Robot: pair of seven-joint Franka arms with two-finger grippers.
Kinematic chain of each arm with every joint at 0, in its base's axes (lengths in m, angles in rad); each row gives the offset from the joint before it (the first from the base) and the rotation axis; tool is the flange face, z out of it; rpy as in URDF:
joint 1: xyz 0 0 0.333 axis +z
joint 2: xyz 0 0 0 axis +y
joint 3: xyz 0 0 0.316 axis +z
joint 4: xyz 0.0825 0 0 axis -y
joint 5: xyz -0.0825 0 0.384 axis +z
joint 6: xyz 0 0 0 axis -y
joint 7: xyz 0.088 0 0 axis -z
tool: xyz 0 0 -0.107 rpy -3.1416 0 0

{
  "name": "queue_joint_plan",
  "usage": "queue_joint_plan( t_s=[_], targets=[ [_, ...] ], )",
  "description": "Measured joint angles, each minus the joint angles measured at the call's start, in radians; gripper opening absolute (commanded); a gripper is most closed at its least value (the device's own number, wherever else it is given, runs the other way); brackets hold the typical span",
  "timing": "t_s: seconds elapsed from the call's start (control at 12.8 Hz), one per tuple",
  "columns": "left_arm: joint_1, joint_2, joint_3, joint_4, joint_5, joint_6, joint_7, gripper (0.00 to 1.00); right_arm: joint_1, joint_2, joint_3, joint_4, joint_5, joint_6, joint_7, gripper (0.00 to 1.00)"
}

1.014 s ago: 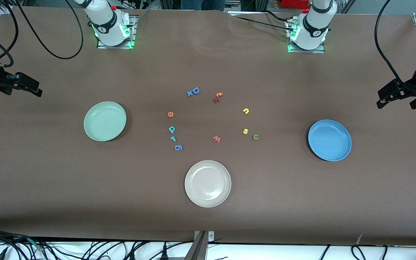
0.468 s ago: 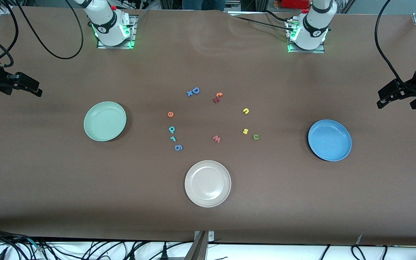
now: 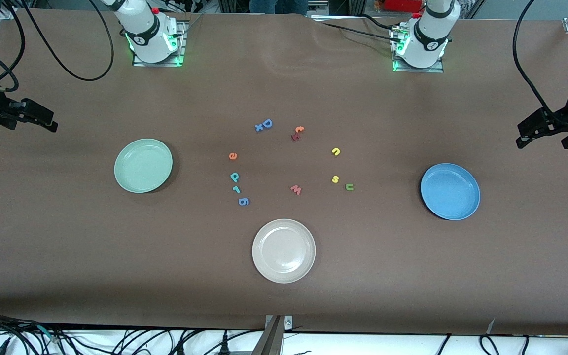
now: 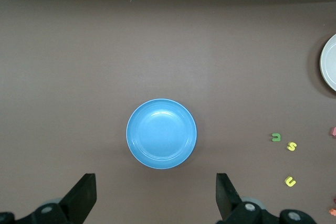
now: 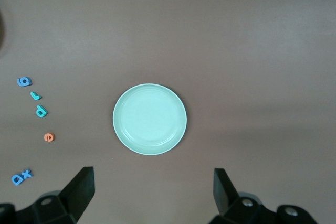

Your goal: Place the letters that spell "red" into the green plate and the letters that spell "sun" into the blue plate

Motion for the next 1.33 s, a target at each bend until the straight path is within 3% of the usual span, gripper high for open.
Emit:
queue_joint_plan(
  t_s=[0.7, 1.33],
  targets=[
    [0.013, 0.0, 0.003, 0.0, 0.0, -0.021, 0.0, 1.0, 0.04, 0.007, 0.041, 0.0, 0.0, 0.0, 0.009, 1.0],
    [0.014, 0.004, 0.001, -0.002, -0.057, -0.055, 0.0, 1.0, 0.215, 0.168, 0.048, -0.008, 0.0, 0.128, 0.246, 1.0]
  ],
)
